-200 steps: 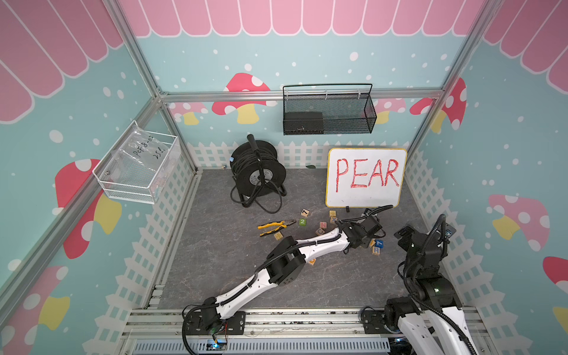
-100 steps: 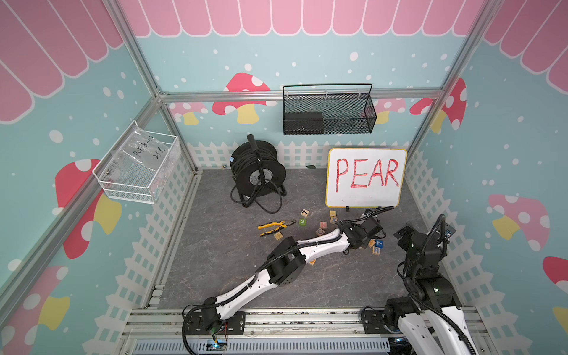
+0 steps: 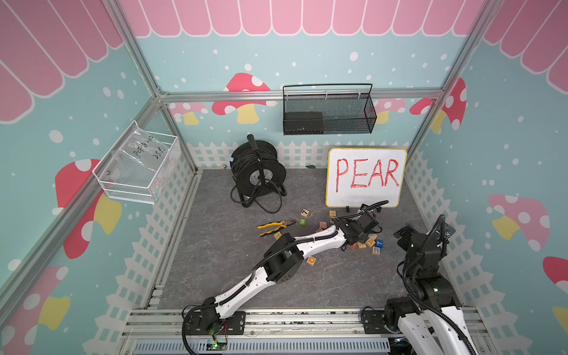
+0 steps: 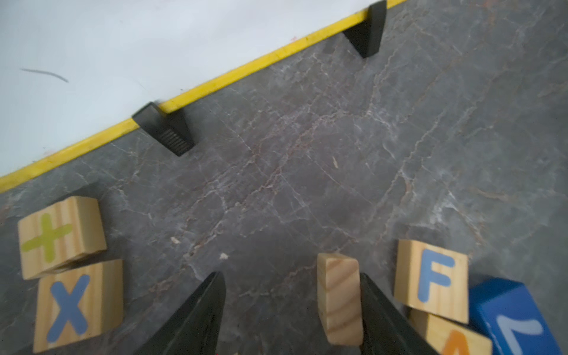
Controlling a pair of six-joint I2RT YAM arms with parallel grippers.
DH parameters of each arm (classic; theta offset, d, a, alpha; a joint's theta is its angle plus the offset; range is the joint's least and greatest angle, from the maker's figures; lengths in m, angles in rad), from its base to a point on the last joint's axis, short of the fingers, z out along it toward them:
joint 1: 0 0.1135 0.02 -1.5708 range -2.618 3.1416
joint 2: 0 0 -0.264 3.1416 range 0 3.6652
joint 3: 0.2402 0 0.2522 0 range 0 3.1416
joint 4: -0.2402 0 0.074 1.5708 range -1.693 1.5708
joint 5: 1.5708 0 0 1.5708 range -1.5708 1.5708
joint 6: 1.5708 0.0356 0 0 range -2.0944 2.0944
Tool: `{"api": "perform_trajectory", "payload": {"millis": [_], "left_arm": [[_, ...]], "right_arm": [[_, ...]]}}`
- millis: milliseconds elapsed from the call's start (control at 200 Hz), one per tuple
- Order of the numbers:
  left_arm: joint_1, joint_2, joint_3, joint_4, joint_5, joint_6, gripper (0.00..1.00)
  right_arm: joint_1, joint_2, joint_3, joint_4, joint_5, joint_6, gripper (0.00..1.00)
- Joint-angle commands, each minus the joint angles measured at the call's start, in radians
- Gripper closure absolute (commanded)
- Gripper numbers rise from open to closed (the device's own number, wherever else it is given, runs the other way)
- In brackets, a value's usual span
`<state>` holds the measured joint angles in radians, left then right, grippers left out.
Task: Spell the uppercase word “pear” with letter blocks
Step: Pick up the letter block from the center of the board.
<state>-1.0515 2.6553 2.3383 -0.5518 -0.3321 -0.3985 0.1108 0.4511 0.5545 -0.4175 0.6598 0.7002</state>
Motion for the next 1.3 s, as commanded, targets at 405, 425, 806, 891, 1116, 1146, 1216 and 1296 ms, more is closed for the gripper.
{"api": "perform_trajectory", "payload": {"millis": [405,425,806,891,1116,1146,1216,1296], "left_arm": [[0.046,-0.132,-0.154,0.116,0.055,-0.026,0.38],[0.047,-0.139,-0.165,0.126,0.063,-0.024,0.38],[0.061,-0.145,-0.179,0.136,0.123,-0.033,0.47],[0.061,-0.144,-0.172,0.129,0.143,-0.033,0.47],[0.061,-0.099,-0.112,0.085,0.154,-0.036,0.48],[0.062,-0.091,-0.102,0.076,0.156,-0.036,0.48],[0.061,-0.077,-0.084,0.063,0.159,-0.039,0.5],[0.062,-0.066,-0.076,0.059,0.156,-0.04,0.51]], "right_arm": [[-0.009,0.008,-0.02,0.024,0.001,0.003,0.0],[-0.008,0.008,-0.02,0.025,0.0,0.004,0.01],[-0.011,0.01,-0.02,0.025,0.001,0.001,0.01],[-0.011,0.013,-0.021,0.024,0.002,0.001,0.01],[-0.013,0.016,-0.02,0.026,0.0,-0.003,0.01],[-0.014,0.016,-0.021,0.026,0.001,-0.002,0.01],[-0.013,0.015,-0.02,0.026,0.001,-0.002,0.01],[-0.014,0.017,-0.019,0.026,0.0,-0.003,0.01]]}}
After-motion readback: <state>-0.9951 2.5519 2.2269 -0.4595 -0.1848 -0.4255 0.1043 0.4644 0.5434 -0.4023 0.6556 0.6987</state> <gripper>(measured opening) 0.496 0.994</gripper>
